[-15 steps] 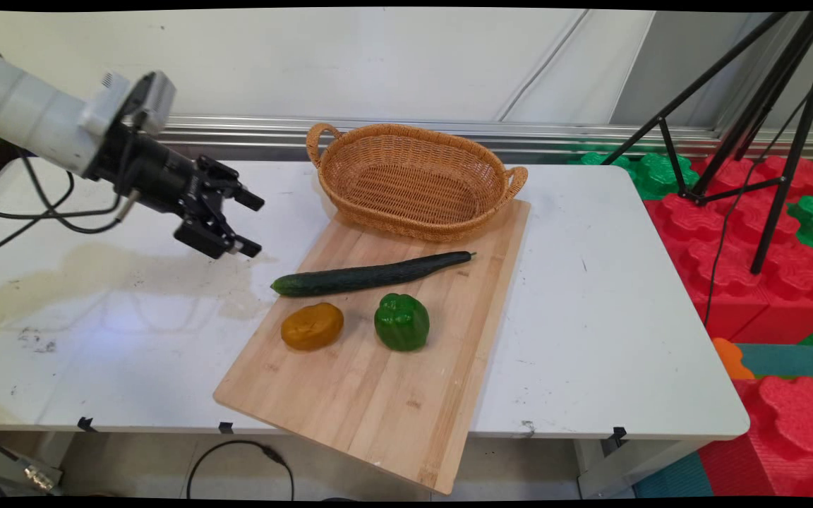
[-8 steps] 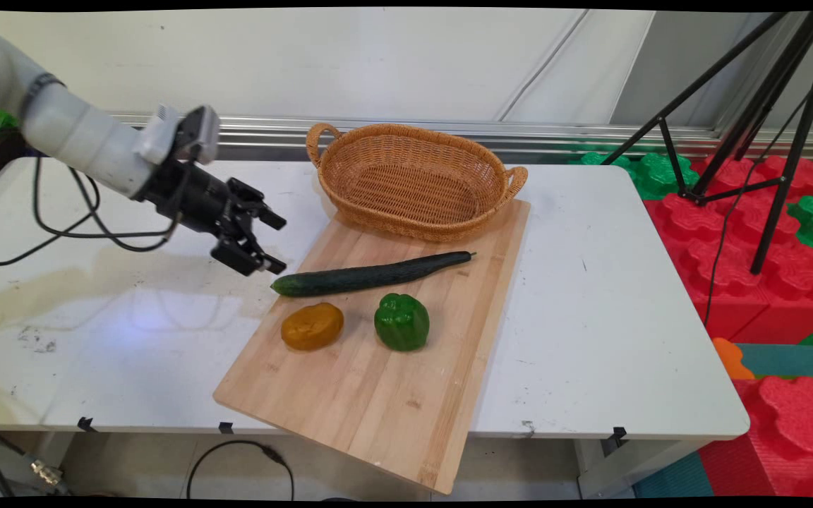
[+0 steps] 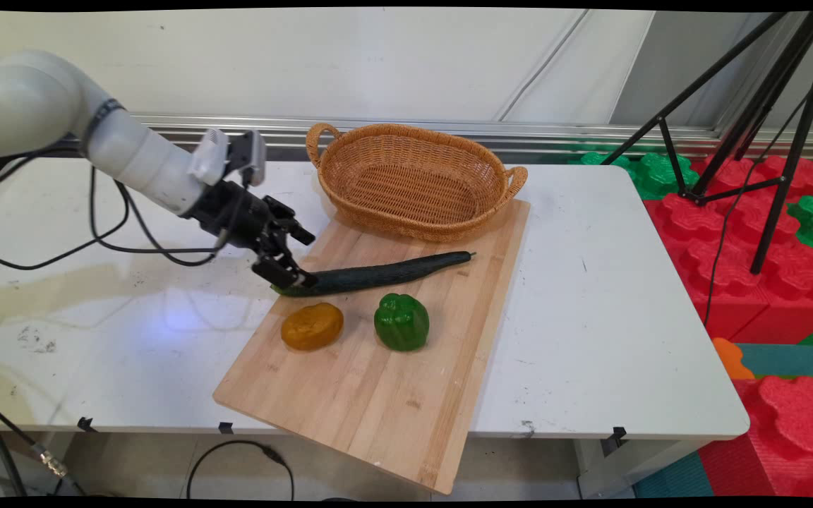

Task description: Pick up the cucumber from the cutting board, then place the picked object in the vegetable basket

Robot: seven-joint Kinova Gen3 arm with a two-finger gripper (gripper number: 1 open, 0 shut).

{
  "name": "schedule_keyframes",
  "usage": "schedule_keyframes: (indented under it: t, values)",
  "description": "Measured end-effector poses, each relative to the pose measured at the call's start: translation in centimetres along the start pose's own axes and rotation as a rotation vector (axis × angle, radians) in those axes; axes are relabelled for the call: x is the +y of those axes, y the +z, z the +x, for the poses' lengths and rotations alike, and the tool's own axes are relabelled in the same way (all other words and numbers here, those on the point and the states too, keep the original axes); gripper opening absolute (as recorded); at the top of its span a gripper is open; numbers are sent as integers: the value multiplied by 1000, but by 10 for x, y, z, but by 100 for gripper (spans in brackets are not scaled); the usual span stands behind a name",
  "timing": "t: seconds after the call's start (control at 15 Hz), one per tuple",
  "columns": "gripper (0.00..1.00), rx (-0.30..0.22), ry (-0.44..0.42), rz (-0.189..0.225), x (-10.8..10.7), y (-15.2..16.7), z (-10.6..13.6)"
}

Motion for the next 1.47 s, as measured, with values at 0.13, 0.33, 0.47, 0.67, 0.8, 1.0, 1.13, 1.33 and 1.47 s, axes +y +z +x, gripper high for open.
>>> schedule_keyframes:
  t: [0.13,0.33,0.47,0.67,0.8,1.0,1.13,1.33,1.47]
  values:
    - [100,-1,-7,4,0,12,5]
    - [100,-2,-13,6,1,27,11]
    - [100,-3,-16,7,1,40,16]
    - [100,-6,-14,6,-3,56,25]
    - [100,-11,-10,6,-2,62,26]
    - [100,-16,-6,7,-1,70,27]
    - [100,-17,-3,9,-1,73,28]
    - [0,-18,7,7,0,78,30]
    - [0,-19,14,2,1,80,32]
